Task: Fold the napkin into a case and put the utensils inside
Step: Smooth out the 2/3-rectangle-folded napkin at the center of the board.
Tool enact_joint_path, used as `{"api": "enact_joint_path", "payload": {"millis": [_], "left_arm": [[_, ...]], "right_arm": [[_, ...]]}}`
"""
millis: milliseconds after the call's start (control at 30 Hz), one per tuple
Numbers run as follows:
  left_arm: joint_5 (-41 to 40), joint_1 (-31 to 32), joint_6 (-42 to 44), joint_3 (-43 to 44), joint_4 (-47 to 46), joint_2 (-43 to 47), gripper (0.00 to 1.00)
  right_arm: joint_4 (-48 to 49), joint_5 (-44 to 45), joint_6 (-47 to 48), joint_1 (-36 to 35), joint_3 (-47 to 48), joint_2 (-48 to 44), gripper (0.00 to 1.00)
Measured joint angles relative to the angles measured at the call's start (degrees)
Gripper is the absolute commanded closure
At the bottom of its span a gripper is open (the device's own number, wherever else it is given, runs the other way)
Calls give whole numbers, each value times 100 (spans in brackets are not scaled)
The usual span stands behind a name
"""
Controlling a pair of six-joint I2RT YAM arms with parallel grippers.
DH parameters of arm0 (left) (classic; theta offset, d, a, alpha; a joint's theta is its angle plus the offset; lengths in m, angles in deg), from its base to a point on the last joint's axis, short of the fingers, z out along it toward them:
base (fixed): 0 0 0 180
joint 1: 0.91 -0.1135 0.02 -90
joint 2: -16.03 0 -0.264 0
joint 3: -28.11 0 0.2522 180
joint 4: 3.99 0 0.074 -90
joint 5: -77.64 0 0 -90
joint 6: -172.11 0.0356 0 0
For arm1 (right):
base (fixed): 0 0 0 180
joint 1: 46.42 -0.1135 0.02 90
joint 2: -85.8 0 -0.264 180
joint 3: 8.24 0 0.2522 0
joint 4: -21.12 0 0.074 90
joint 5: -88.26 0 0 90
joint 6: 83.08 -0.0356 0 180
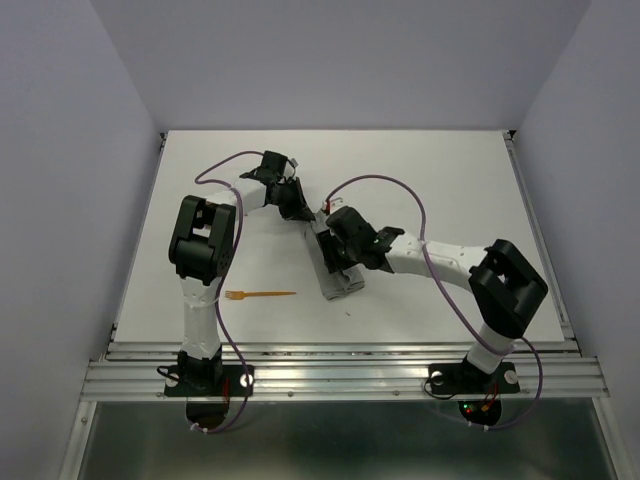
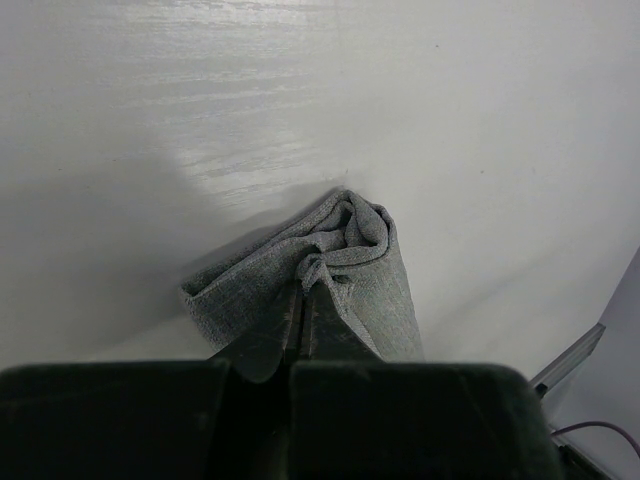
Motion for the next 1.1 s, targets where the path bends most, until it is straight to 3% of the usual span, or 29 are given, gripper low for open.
{"api": "enact_joint_path", "payload": {"millis": [333, 633, 1100], "left_arm": [[20, 0, 4, 0, -2, 0, 100], [33, 0, 17, 0, -7, 0, 100], [52, 0, 22, -28, -31, 0, 100]], "right_arm": [[9, 208, 46, 208, 1357, 782, 41], [-81, 192, 90, 372, 1867, 1563, 53], [-90, 313, 103, 385, 2343, 2065, 53]]}}
